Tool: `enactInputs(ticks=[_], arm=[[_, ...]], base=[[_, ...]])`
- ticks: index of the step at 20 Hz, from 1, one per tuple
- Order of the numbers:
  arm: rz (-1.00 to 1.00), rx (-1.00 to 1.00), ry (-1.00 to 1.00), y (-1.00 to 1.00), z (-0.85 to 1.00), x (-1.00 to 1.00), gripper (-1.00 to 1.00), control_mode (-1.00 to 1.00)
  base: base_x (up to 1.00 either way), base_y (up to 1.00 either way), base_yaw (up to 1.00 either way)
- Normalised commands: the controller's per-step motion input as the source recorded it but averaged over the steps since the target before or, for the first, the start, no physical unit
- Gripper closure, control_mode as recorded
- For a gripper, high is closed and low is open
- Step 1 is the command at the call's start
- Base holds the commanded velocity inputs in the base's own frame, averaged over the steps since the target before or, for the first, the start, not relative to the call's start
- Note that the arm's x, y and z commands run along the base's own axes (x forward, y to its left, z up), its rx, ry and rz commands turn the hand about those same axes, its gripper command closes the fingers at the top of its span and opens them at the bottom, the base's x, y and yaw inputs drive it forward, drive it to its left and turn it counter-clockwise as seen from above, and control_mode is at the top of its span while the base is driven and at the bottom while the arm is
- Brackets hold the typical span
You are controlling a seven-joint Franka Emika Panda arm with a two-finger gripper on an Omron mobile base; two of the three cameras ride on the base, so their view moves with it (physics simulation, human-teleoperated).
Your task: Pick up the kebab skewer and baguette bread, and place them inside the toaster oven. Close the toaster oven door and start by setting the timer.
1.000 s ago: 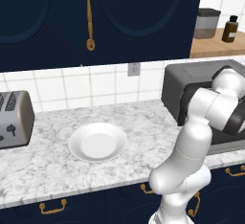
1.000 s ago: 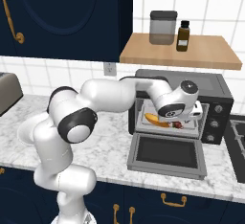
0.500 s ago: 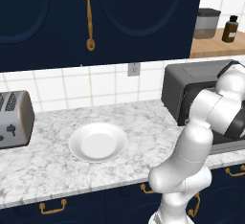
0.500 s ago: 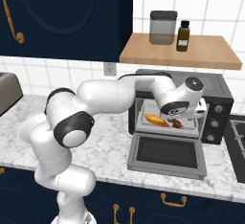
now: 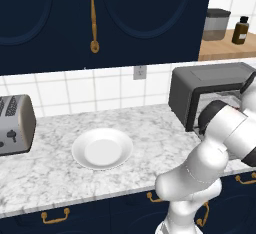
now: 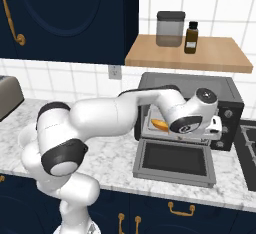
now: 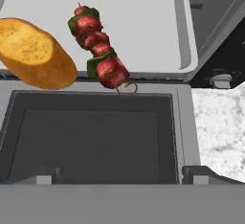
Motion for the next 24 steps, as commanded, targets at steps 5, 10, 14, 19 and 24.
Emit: enactInputs(ticks=[5, 10, 14, 19, 24], arm=[[-0.02, -0.04, 0.05, 0.01, -0.49, -0.03, -1.0, -1.0], [0.0, 0.0, 0.0, 0.0, -0.22, 0.09, -1.0, -1.0], [-0.04, 0.0, 0.0, -0.04, 0.0, 0.21, -1.0, -1.0], [-0.05, 0.0, 0.0, 0.0, 0.0, 0.28, -1.0, -1.0], [-0.02, 0.04, 0.0, 0.0, 0.0, 0.08, -1.0, -1.0]], base=[[0.0, 0.0, 0.0], [0.0, 0.0, 0.0], [0.0, 0.0, 0.0], [0.0, 0.0, 0.0], [0.0, 0.0, 0.0]])
